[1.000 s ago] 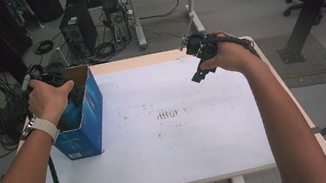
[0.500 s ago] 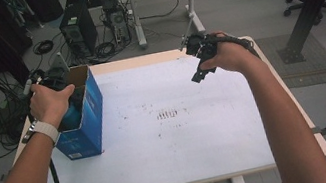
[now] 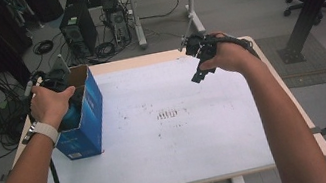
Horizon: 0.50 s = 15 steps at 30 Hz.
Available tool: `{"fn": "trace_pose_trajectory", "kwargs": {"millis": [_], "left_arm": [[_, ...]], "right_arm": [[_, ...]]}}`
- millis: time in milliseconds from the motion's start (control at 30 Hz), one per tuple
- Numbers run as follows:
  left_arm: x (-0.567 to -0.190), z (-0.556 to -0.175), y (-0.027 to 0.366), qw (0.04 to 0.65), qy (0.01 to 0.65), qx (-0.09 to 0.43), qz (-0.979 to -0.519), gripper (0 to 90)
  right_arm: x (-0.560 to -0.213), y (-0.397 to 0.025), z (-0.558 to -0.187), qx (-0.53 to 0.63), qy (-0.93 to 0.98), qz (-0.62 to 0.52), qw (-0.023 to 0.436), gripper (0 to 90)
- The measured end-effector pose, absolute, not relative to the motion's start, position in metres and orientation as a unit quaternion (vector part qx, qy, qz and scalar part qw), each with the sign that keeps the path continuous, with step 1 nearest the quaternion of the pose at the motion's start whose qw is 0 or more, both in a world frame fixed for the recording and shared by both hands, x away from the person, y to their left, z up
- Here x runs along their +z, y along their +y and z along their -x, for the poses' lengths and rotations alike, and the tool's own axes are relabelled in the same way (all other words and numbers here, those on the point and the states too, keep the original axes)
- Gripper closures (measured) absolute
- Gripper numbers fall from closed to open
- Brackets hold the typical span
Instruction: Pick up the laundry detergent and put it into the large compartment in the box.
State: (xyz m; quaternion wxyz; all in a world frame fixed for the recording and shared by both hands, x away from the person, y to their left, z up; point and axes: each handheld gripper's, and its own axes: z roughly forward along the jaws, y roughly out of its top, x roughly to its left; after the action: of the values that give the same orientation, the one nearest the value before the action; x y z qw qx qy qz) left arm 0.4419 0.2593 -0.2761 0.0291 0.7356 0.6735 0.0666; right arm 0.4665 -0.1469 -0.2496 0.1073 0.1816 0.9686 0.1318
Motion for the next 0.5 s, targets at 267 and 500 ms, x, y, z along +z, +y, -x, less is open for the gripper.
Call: {"fn": "trace_pose_trajectory", "kwargs": {"millis": [267,500], "left_arm": [[-0.2790,-0.4424,0.2600,0.029,0.674,0.059,-0.736,34.6],[-0.2789,-0.4426,0.2602,0.030,0.673,0.062,-0.737,31.4]], "right_arm": [[-0.2503,-0.1460,-0.4656,0.129,0.969,-0.181,0.105,10.3],[-0.2505,-0.1462,-0.4651,0.128,0.969,-0.183,0.104,10.3]]}}
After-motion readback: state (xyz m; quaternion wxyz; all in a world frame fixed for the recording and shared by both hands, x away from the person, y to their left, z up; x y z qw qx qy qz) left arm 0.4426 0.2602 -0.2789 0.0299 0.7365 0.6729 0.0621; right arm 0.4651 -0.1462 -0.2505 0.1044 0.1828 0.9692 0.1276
